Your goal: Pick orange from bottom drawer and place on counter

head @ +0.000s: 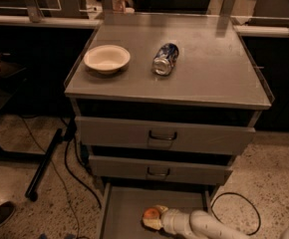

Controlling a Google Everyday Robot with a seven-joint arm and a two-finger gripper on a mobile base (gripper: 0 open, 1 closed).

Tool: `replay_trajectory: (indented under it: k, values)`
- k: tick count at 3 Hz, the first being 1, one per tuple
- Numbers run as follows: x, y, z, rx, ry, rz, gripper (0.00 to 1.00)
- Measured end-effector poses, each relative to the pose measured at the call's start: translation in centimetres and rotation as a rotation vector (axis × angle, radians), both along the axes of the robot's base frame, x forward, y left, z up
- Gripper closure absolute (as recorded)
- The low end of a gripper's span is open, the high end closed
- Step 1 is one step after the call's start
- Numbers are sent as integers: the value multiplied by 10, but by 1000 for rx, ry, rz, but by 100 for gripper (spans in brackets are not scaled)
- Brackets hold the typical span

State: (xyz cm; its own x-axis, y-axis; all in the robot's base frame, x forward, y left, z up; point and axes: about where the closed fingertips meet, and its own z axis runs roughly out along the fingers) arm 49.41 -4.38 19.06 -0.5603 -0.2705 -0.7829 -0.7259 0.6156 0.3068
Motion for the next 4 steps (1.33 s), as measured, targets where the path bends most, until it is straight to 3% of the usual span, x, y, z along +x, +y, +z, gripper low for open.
replay_trajectory:
  k: [1, 3, 4]
  values:
    - [-18, -31, 40, -14, -80, -90, 100]
    - [-27, -46, 46, -11, -88, -134, 100]
    - [-16, -65, 71, -26, -143, -203, 100]
